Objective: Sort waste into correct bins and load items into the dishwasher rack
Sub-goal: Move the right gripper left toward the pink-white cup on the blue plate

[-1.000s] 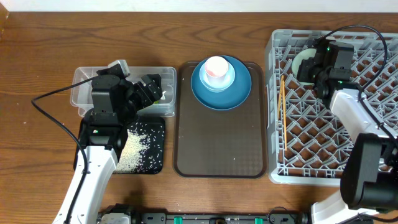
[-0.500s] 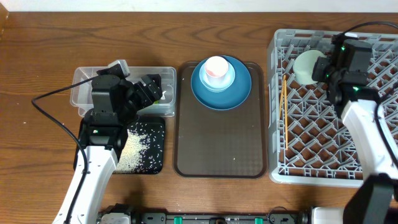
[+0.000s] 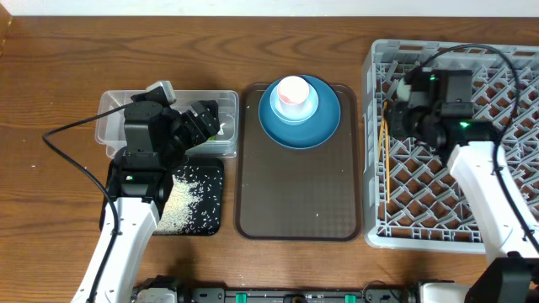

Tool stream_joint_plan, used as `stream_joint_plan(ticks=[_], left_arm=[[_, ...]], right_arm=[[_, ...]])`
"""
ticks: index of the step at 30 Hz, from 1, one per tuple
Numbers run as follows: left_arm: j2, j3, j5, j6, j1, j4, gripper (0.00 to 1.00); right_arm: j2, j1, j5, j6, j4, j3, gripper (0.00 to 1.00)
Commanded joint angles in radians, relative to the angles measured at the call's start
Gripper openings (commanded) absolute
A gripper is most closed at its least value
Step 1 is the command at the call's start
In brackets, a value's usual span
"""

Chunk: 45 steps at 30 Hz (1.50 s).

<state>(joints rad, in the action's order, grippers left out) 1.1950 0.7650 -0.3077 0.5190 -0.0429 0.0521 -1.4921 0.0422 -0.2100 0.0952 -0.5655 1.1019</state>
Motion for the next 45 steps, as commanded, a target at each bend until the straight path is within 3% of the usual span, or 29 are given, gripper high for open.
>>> stream_joint_plan(ticks=[1, 22, 32, 45], left_arm=[[0.002, -0.001, 0.006, -0.013, 0.0, 0.0, 0.89], [0.002, -0.001, 0.006, -0.013, 0.0, 0.0, 0.9], [0.002, -0.001, 0.006, -0.013, 0.0, 0.0, 0.9], [0.002, -0.001, 0.006, -0.013, 0.0, 0.0, 0.89]], right_arm=[[-0.014, 0.037, 0.0, 0.001, -0.021, -0.004, 0.33], [-0.142, 0.103, 0.03, 0.001, -0.024, -0.004, 0.29], [-0.143, 0.106, 0.03, 0.001, -0.043, -0.004, 0.06], [-0.143, 0.182, 0.106, -0.06, -0.055, -0.004, 0.06]])
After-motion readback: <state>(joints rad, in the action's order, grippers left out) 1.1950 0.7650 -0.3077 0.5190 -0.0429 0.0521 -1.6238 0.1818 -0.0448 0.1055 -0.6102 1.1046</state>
